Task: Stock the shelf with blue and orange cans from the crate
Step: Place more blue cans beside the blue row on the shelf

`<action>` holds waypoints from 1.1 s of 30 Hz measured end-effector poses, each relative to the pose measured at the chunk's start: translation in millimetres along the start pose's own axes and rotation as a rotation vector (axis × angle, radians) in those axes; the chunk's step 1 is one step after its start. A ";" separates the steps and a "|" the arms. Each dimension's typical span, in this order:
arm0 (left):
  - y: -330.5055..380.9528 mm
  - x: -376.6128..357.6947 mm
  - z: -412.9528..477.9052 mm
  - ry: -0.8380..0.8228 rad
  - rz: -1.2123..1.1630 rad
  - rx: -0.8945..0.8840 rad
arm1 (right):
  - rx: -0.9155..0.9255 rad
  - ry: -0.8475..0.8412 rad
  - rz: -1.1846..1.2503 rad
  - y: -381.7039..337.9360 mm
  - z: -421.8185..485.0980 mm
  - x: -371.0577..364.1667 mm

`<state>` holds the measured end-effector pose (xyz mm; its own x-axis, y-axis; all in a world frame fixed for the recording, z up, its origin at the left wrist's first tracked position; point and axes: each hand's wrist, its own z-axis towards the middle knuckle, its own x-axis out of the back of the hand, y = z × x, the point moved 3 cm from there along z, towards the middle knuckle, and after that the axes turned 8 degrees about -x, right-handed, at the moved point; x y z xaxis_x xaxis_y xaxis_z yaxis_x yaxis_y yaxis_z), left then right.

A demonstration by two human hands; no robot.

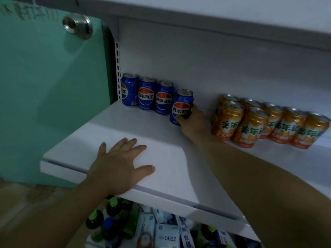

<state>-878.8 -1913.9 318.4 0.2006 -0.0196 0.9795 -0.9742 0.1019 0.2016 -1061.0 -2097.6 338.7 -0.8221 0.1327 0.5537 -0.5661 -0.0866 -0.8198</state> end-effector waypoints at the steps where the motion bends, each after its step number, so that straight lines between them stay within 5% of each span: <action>1: -0.2 -0.1 0.4 0.005 0.002 -0.004 | 0.000 -0.002 0.003 0.0 5.6 -2.2; 16: -1.2 3.2 1.1 -0.048 -0.031 0.014 | -0.135 -0.106 -0.121 -18.7 1.4 8.8; 20: -2.3 5.6 2.1 -0.113 -0.024 0.018 | -0.013 -0.195 -0.310 -43.9 -44.6 52.4; 24: 7.2 14.1 1.3 -0.142 -0.087 0.057 | 0.099 -0.112 -0.553 -52.3 -83.6 119.3; 30: 155.9 27.8 11.2 -0.130 -0.260 -0.266 | 0.096 0.042 -0.794 -20.5 -140.3 227.6; 33: 253.6 21.8 -0.8 -0.129 -0.257 -0.494 | -0.089 0.081 -0.776 26.1 -174.2 290.9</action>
<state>-1121.4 -1887.7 390.9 0.3806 -0.2232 0.8974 -0.7254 0.5299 0.4394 -1304.2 -1889.2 452.9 -0.1846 0.1952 0.9632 -0.9669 0.1395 -0.2136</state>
